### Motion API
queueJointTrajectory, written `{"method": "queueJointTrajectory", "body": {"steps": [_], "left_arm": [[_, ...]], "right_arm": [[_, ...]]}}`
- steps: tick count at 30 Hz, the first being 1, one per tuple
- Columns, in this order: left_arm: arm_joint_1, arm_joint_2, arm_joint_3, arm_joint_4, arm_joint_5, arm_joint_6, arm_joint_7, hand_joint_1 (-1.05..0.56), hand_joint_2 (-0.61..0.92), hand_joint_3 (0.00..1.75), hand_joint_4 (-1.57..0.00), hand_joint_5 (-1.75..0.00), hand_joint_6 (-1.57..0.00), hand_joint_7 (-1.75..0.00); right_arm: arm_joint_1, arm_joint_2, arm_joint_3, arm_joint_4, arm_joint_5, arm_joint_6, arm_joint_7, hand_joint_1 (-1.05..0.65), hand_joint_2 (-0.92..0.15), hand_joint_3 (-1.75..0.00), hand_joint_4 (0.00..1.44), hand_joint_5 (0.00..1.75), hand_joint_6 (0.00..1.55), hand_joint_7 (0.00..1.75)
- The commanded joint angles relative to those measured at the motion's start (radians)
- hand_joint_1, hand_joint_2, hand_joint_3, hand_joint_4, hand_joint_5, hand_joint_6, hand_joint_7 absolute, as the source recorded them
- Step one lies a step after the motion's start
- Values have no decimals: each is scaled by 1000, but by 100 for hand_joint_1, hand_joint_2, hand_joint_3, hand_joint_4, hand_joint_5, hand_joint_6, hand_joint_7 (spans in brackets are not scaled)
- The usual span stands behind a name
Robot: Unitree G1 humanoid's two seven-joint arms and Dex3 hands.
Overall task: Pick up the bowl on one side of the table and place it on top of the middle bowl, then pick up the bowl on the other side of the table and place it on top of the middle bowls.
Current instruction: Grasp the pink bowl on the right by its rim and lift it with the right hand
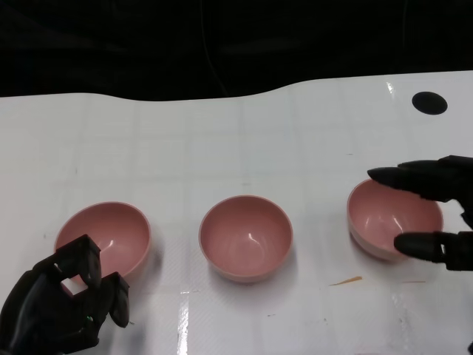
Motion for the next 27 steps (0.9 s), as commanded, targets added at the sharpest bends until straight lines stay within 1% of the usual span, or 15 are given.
{"method": "queueJointTrajectory", "body": {"steps": [1,3,4,11,12,13,15,22,27], "left_arm": [[8,10,2,-6,3,-12,1,-3,34,147,-93,-175,-85,-175],[11,8,1,-15,5,-5,12,-3,34,147,-94,-175,-85,-175],[12,8,0,-17,5,-3,15,-3,34,147,-94,-175,-85,-175],[12,8,0,-20,3,2,20,-3,34,147,-94,-175,-85,-175],[9,10,0,-12,1,-5,6,-3,34,147,-94,-175,-85,-175],[7,10,0,-7,0,-11,-2,-3,35,147,-93,-175,-84,-175],[7,11,-2,-5,2,-17,-7,-4,36,147,-93,-175,-83,-175],[10,15,-3,-9,2,-13,-11,-4,36,142,-92,-175,-83,-175],[11,13,-2,-14,0,-6,-1,-4,37,142,-92,-175,-84,-175]], "right_arm": [[7,-51,34,-1,-73,19,-60,-99,-92,-28,38,0,39,0],[9,-77,56,0,-132,40,-89,-101,-92,-28,36,0,37,0],[11,-85,64,0,-144,49,-100,-102,-92,-28,35,0,36,0],[17,-125,106,-8,-154,86,-150,-103,-92,-28,34,0,36,0],[11,-139,128,-2,-187,110,-136,-103,-92,-28,35,0,35,0],[6,-150,147,5,-214,130,-128,-104,-92,-25,31,0,34,0],[0,-168,176,13,-240,161,-118,-105,-92,-22,27,0,32,0],[-9,-202,237,34,-261,213,-141,-105,-92,-22,25,0,31,0],[-26,-209,280,68,-284,233,-171,-105,-92,-24,26,1,31,0]]}}
